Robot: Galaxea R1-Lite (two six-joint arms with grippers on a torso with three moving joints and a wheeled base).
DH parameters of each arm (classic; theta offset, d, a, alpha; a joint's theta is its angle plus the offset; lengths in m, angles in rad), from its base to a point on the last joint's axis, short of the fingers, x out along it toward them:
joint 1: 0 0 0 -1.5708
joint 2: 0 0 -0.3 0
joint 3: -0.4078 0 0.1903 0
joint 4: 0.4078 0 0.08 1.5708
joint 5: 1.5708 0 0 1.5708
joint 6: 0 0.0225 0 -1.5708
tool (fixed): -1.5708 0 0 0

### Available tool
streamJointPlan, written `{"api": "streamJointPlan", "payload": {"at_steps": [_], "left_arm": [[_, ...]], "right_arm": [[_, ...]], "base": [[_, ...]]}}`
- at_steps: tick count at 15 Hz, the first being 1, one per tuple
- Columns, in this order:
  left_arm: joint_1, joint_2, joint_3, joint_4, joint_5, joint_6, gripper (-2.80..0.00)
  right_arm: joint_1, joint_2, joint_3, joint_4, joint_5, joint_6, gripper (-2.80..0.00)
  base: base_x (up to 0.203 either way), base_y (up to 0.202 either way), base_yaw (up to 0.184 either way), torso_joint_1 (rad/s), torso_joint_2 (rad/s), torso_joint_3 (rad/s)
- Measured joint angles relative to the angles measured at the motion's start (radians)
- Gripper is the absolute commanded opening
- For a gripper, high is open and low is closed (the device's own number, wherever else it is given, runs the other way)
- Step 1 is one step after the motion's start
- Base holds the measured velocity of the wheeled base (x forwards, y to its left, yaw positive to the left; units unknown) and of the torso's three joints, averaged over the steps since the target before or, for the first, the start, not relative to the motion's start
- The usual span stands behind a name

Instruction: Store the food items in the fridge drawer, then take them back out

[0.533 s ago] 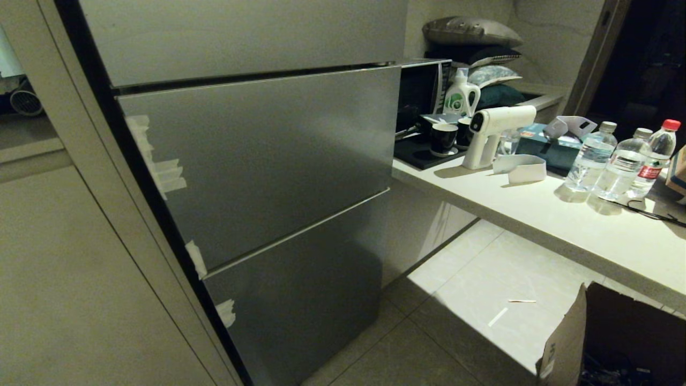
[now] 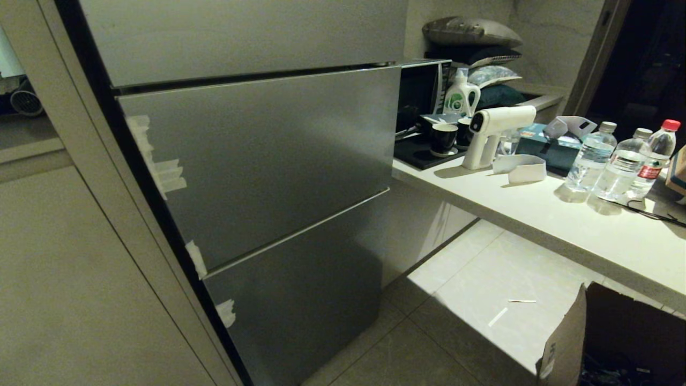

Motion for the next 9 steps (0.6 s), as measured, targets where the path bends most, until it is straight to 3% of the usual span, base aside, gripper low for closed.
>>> {"api": "streamJointPlan", "payload": {"at_steps": [5, 9], "left_arm": [[-0.048, 0.392, -0.211, -0.014, -0.046, -0.165, -2.80], [-0.026, 0.823, -0.316, -0.244, -0.013, -0.221, -2.80]], "right_arm": [[0.000, 0.000, 0.000, 0.000, 0.000, 0.001, -2.80], [0.000, 0.000, 0.000, 0.000, 0.000, 0.001, -2.80]], "base": [[0.000, 0.000, 0.000, 0.000, 0.00, 0.000], [0.000, 0.000, 0.000, 0.000, 0.00, 0.000]]}}
